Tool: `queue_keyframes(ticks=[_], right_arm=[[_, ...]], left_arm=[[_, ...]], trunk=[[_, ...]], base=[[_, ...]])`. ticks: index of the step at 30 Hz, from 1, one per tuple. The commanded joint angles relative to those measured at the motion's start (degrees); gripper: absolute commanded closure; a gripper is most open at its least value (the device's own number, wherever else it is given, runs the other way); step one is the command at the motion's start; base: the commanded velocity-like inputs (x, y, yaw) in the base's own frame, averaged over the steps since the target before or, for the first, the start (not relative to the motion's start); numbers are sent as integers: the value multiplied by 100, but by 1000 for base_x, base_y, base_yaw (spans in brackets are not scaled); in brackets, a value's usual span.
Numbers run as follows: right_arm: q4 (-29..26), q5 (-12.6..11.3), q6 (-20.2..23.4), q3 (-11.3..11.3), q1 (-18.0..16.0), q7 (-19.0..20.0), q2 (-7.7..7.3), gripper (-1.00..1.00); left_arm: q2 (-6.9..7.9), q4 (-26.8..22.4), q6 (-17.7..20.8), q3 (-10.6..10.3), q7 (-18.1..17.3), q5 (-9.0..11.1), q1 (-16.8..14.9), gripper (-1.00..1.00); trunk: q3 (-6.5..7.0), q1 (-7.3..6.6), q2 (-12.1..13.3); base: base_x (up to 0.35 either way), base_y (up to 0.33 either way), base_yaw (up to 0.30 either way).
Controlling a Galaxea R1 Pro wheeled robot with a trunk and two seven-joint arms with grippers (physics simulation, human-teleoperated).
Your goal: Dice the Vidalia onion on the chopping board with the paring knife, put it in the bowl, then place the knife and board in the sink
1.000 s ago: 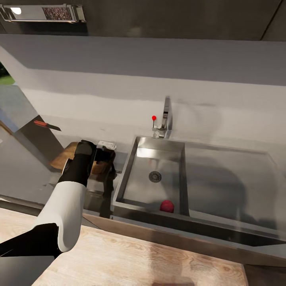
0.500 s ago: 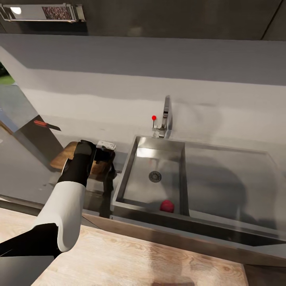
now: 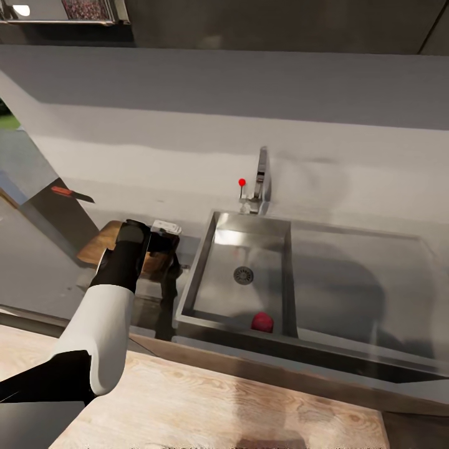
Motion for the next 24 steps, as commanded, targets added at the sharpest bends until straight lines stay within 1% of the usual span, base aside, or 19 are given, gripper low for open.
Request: queue_keyframes(ticks=[1, 10, 15, 24], right_arm=[[4, 14, -17, -8, -3, -20, 2, -100], [3, 14, -17, -8, -3, -20, 2, -100], [4, 14, -17, -8, -3, -20, 2, -100], [3, 14, -17, -5, -3, -20, 2, -100]], left_arm=[[-5, -1, 50, 28, -71, 7, -2, 100], [-4, -10, 50, 32, -70, 7, -2, 100], [-2, -17, 50, 32, -70, 7, -2, 100], [-5, -169, 50, 31, -70, 7, -2, 100]], trunk=[[-16, 4, -7], [-72, 4, -7], [-78, 4, -7], [-79, 4, -7]], base=[[0, 0, 0], [0, 0, 0], [0, 0, 0], [0, 0, 0]])
